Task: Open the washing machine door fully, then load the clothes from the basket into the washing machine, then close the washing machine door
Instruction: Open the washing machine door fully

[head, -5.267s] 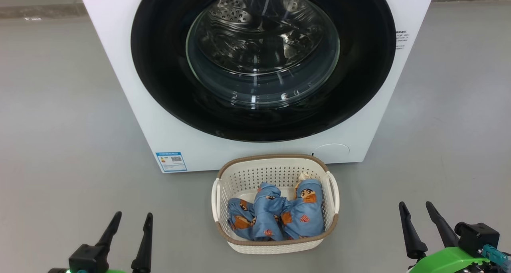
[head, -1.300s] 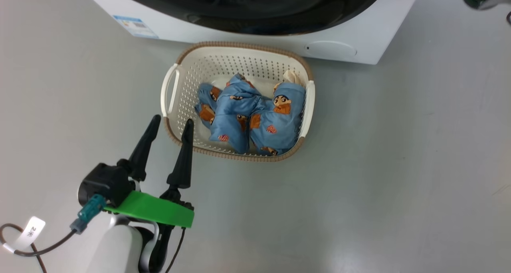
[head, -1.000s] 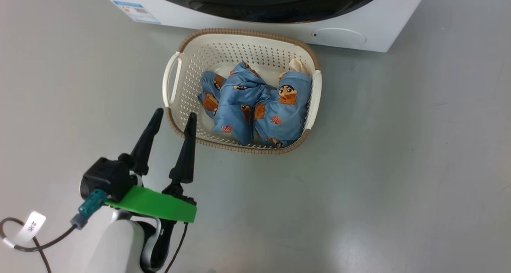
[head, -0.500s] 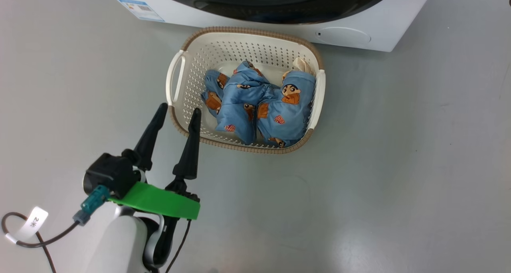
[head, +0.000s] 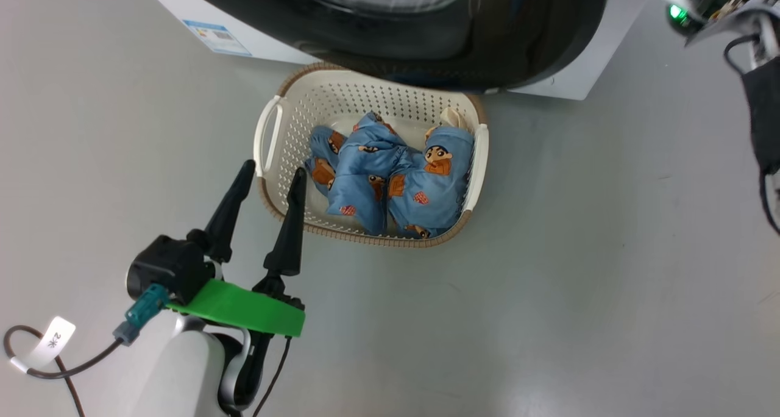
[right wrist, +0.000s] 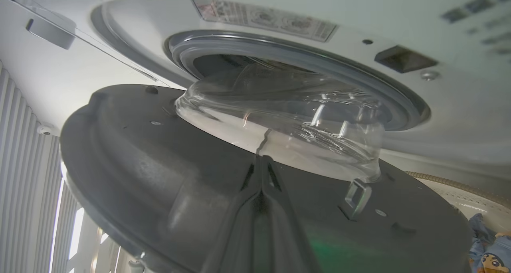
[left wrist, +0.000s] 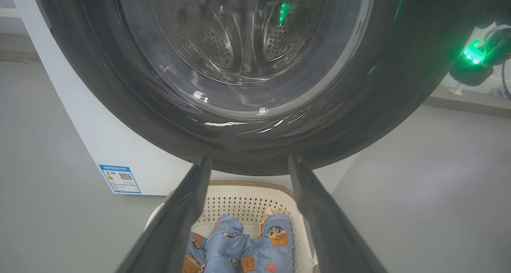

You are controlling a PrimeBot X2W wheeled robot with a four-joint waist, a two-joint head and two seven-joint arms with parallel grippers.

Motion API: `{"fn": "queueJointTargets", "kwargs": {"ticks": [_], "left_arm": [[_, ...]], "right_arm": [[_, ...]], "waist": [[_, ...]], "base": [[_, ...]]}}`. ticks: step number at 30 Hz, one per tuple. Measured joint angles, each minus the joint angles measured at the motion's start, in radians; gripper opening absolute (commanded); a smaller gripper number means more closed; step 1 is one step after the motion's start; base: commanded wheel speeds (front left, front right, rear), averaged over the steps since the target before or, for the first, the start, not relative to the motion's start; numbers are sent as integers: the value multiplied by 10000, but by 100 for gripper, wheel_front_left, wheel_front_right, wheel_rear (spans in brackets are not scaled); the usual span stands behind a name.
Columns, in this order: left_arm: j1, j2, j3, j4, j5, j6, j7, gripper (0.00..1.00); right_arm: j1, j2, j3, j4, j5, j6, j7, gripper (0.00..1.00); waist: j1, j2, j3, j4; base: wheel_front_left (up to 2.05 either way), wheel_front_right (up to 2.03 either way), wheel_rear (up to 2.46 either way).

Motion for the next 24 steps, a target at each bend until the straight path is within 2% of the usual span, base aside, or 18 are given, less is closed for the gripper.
{"fn": "queueJointTargets", "kwargs": {"ticks": [8, 24], "left_arm": [[88, 2, 12, 27, 109, 0, 0, 100], [763, 10, 397, 121, 357, 0, 0, 100]], "right_arm": [[705, 134, 157, -543, -10, 0, 245, 0], [2592, 872, 882, -1889, -84, 0, 750, 0]], "waist": [[0, 0, -292, -97], [0, 0, -1170, -302]], "base": [[0, 0, 0], [0, 0, 0]]}}
